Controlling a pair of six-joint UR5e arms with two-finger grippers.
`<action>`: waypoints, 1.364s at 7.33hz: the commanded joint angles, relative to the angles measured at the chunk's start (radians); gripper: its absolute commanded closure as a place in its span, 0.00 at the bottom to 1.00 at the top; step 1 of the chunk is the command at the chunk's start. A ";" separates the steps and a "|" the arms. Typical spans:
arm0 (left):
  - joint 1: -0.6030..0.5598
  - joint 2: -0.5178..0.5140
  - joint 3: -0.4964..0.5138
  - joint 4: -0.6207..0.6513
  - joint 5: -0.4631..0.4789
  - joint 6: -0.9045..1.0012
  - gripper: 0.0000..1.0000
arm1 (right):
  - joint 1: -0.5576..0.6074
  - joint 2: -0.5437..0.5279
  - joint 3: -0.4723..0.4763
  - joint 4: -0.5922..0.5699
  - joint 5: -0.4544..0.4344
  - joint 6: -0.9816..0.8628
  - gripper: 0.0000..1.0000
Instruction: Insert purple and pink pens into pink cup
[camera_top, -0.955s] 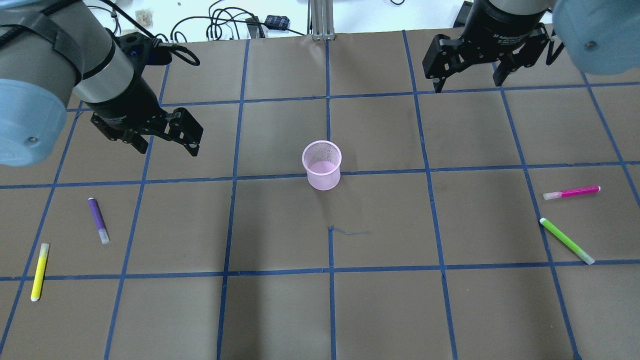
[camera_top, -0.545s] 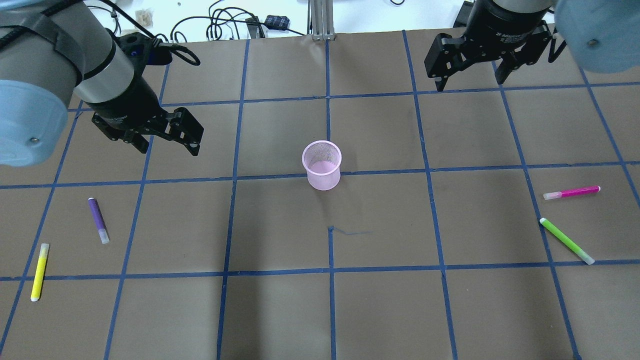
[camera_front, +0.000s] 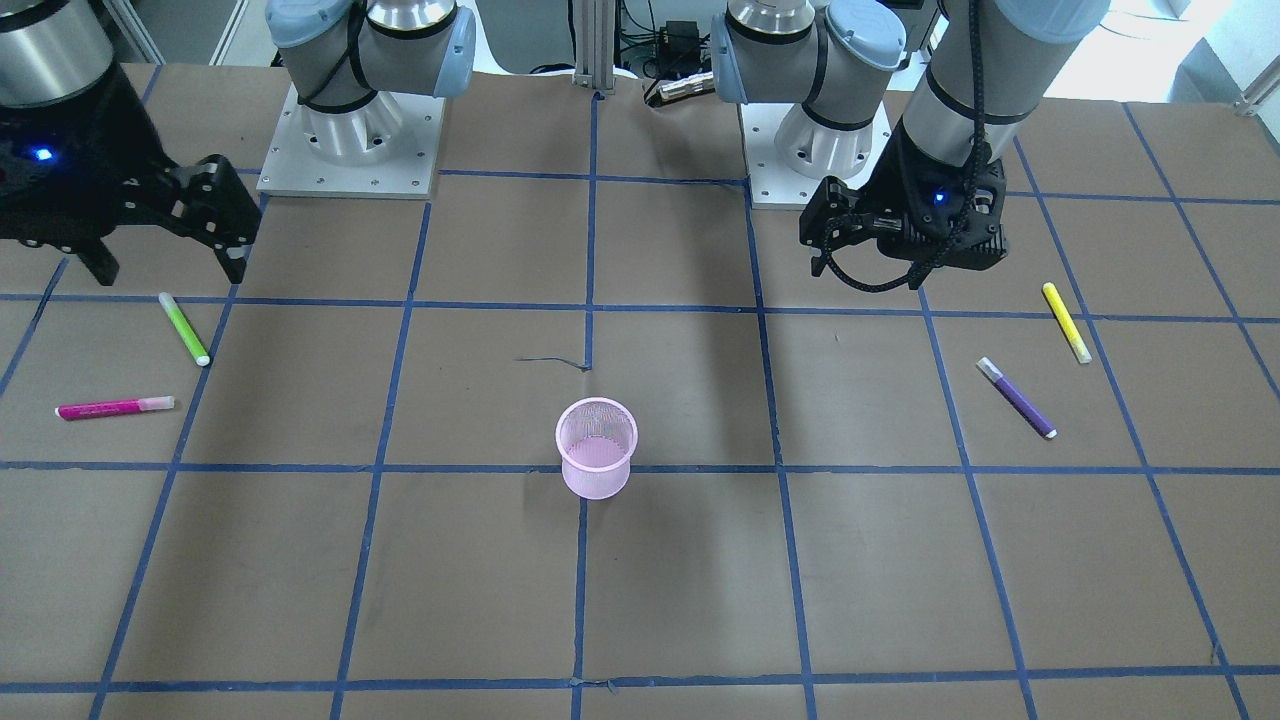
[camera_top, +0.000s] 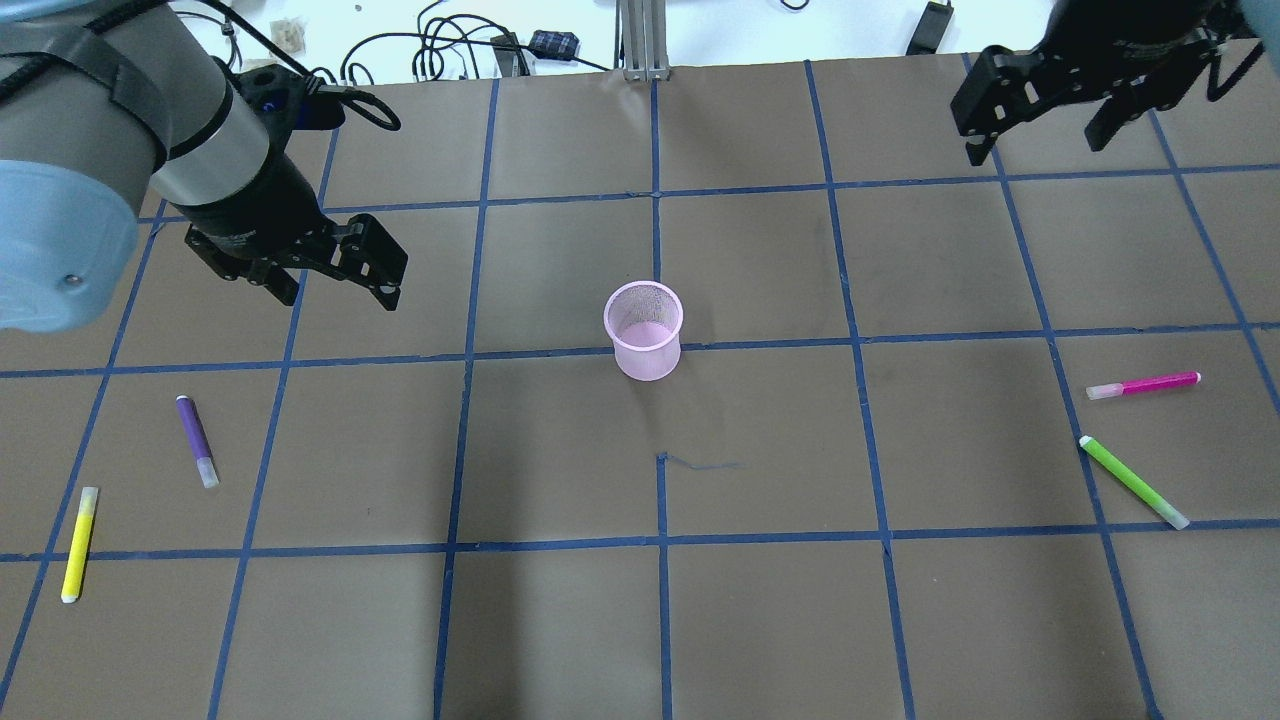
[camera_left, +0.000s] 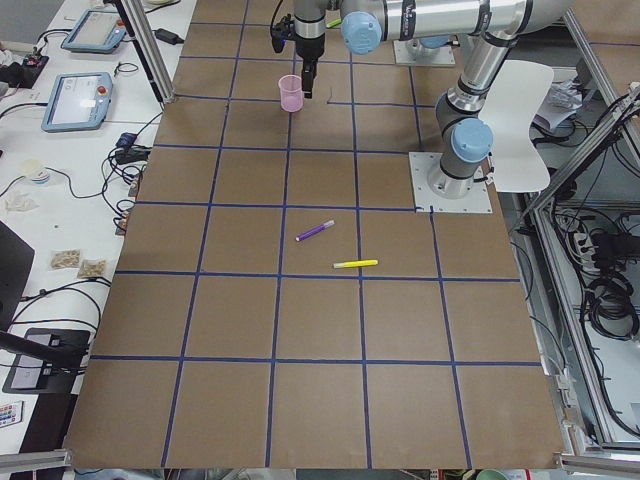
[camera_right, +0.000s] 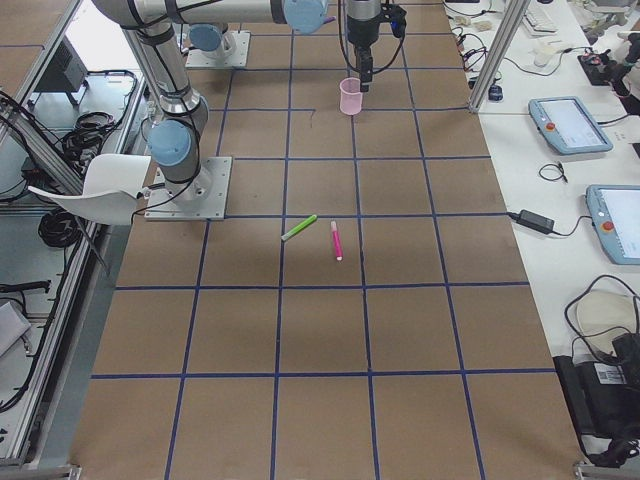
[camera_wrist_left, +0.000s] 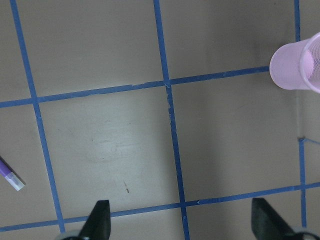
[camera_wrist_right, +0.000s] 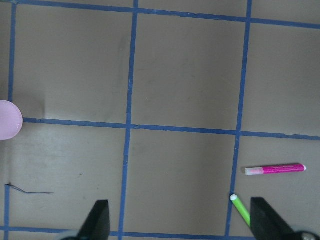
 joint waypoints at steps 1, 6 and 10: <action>-0.001 -0.003 -0.001 0.009 0.002 -0.001 0.00 | -0.145 0.013 0.011 0.016 0.000 -0.232 0.00; 0.022 0.003 0.005 -0.007 0.015 0.013 0.00 | -0.409 0.153 0.034 -0.034 0.057 -0.912 0.00; 0.042 -0.001 0.009 -0.027 0.011 0.007 0.00 | -0.586 0.330 0.077 -0.154 0.200 -1.523 0.00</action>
